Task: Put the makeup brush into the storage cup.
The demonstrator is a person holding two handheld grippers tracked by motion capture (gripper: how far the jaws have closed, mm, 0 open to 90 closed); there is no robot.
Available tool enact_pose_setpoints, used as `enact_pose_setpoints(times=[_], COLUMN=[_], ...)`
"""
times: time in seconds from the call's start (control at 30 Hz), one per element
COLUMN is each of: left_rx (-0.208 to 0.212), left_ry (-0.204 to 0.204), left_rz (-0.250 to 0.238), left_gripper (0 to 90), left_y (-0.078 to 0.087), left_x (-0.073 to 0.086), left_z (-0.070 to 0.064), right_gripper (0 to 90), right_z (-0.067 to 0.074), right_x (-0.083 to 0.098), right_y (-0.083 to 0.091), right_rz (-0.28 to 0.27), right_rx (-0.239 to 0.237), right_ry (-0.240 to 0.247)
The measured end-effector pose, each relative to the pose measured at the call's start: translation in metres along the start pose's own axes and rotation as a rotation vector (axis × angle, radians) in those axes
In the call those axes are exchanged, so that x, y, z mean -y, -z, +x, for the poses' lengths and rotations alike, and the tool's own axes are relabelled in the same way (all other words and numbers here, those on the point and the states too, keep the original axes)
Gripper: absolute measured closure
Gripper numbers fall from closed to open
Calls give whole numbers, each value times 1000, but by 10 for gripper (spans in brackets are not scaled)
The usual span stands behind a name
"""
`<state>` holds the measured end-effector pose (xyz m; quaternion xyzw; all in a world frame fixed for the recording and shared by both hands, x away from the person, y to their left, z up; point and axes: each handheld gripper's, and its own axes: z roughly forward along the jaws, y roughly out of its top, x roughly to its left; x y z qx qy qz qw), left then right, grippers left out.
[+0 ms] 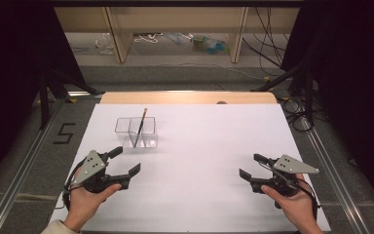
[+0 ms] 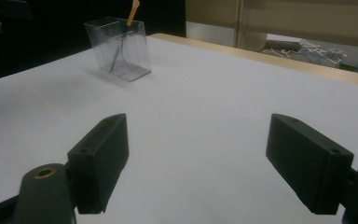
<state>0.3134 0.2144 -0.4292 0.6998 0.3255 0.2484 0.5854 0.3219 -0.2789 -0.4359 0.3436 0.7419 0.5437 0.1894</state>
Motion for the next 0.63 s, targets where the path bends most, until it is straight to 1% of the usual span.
enact_pose_setpoints(times=[0.03,0.07,0.1,0.17,0.27,0.3,0.33,0.37,0.4,0.43,0.47,0.53,0.63], left_rx=[6,2,7,2,-4,-3,-1,-3,1,1,0,1,3], left_ry=[3,6,-4,-17,-5,-9,-4,-9,-13,-10,-8,-4,-9], left_rz=[-7,0,-4,10,13,17,13,18,21,22,26,29,32], left_gripper=[158,158,158,158,158,158,158,159,159,160,161,163,168], left_y=[0,0,0,1,1,0,0,0,-1,-1,-1,-2,-2], left_x=[0,0,1,1,1,2,2,2,2,3,3,4,4], left_z=[-1,-3,-4,-4,-3,-3,-3,-3,-2,-2,-2,-3,-3], right_gripper=[222,222,222,222,222,222,222,222,223,222,222,223,223], right_z=[0,0,0,0,0,0,0,0,0,0,-1,-1,-2], right_x=[0,0,0,0,0,0,0,0,0,0,0,1,0], right_y=[0,0,0,0,0,0,0,0,0,0,1,0,1], right_rz=[0,0,-2,-3,-1,-1,1,5,6,3,10,6,14], right_rx=[1,0,-1,-5,-6,-5,4,3,0,3,4,-9,0], right_ry=[2,0,1,0,0,1,9,-5,-8,1,3,-5,-1])
